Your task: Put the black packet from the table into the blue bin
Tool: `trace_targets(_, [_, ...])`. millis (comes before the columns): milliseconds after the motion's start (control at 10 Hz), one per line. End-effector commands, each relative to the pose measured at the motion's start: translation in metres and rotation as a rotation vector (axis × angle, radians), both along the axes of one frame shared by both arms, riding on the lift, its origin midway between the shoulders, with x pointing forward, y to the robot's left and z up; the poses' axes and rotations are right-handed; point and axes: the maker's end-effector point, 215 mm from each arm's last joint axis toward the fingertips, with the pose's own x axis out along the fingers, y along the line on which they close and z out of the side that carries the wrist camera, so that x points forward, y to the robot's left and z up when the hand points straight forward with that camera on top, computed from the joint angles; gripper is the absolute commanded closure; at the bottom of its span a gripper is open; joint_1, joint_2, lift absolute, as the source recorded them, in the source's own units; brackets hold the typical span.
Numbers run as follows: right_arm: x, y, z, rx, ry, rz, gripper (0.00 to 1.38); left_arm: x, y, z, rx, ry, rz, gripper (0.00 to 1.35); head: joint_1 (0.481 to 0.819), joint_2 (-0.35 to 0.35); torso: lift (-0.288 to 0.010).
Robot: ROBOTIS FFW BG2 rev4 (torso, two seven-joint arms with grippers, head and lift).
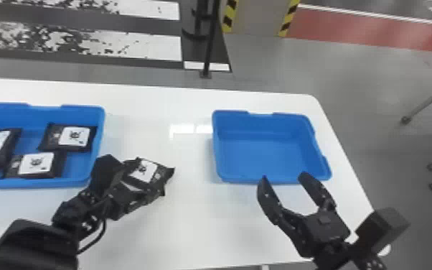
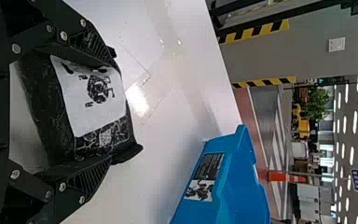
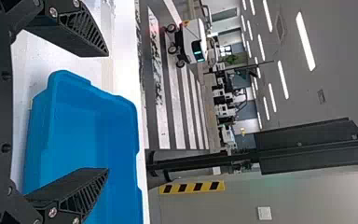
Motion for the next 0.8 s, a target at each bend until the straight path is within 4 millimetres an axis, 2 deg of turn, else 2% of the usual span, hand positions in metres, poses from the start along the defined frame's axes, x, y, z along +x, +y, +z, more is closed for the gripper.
trace_targets(0, [0.000, 0.000, 0.000, 0.000, 0.000, 0.000, 0.14, 0.003, 0.002, 0.005, -0.015, -0.015, 0.002, 1.00, 0.695, -0.184, -0.110])
trace_targets(100, [0.001, 0.000, 0.000, 0.002, 0.000, -0.001, 0.14, 0.008, -0.003, 0.020, -0.021, -0.071, -0.017, 1.24, 0.695, -0.183, -0.110])
trace_targets(300, [0.000, 0.001, 0.000, 0.005, 0.000, 0.000, 0.14, 0.013, -0.014, 0.043, -0.064, -0.131, -0.055, 1.21, 0.695, -0.186, -0.110])
trace_targets(500, [0.001, 0.000, 0.000, 0.004, 0.000, -0.001, 0.14, 0.022, -0.028, 0.086, -0.178, -0.201, -0.084, 1.21, 0.695, -0.204, -0.110])
trace_targets(600, [0.000, -0.001, -0.002, 0.004, 0.003, -0.002, 0.14, 0.028, -0.022, 0.107, -0.205, -0.225, -0.082, 1.21, 0.695, -0.213, -0.110])
trace_targets(700, [0.000, 0.000, -0.002, 0.005, 0.003, 0.000, 0.14, 0.035, -0.001, 0.127, -0.199, -0.268, -0.067, 1.21, 0.695, -0.213, -0.110])
